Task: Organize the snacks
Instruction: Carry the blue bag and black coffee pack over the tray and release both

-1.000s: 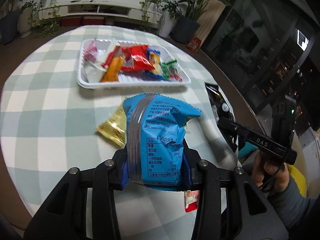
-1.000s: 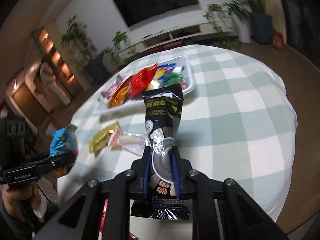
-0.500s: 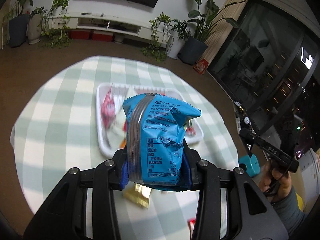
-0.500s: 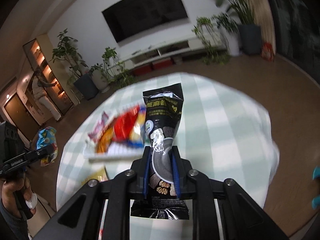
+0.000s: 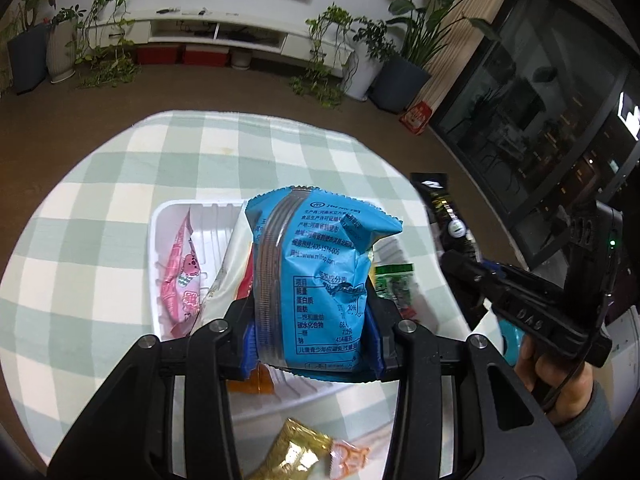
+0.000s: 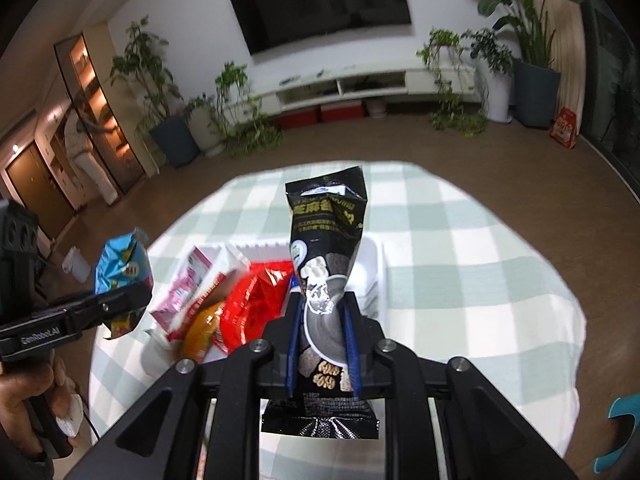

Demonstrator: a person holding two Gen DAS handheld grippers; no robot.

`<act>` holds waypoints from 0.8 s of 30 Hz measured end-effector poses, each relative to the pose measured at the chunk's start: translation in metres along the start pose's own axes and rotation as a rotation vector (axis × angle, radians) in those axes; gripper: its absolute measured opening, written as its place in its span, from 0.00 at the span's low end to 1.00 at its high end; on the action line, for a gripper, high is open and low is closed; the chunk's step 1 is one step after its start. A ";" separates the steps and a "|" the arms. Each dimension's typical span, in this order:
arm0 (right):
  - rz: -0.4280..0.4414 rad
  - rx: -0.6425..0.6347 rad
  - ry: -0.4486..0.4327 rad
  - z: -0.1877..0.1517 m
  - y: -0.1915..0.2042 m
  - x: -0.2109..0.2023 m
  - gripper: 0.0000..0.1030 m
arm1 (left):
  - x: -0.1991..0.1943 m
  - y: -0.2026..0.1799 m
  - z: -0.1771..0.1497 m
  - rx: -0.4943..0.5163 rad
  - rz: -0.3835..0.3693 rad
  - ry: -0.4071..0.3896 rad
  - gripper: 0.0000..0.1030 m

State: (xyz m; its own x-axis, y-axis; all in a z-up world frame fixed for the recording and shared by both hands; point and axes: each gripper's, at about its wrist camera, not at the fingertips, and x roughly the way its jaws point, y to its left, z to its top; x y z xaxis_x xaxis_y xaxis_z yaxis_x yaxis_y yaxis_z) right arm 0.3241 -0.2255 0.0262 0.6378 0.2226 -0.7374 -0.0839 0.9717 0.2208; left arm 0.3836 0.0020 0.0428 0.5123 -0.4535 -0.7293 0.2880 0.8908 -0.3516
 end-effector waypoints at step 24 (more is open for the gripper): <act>-0.063 -0.024 0.117 -0.027 0.002 0.065 0.22 | 0.081 0.005 -0.018 0.065 0.118 0.070 0.48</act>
State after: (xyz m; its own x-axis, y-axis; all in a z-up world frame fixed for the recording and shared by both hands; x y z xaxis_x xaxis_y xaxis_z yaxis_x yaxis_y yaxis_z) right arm 0.3449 -0.2071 -0.0381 0.5485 0.1676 -0.8191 -0.0656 0.9853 0.1577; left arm 0.4124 -0.0294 -0.0286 0.4887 -0.3410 -0.8031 0.2819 0.9328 -0.2245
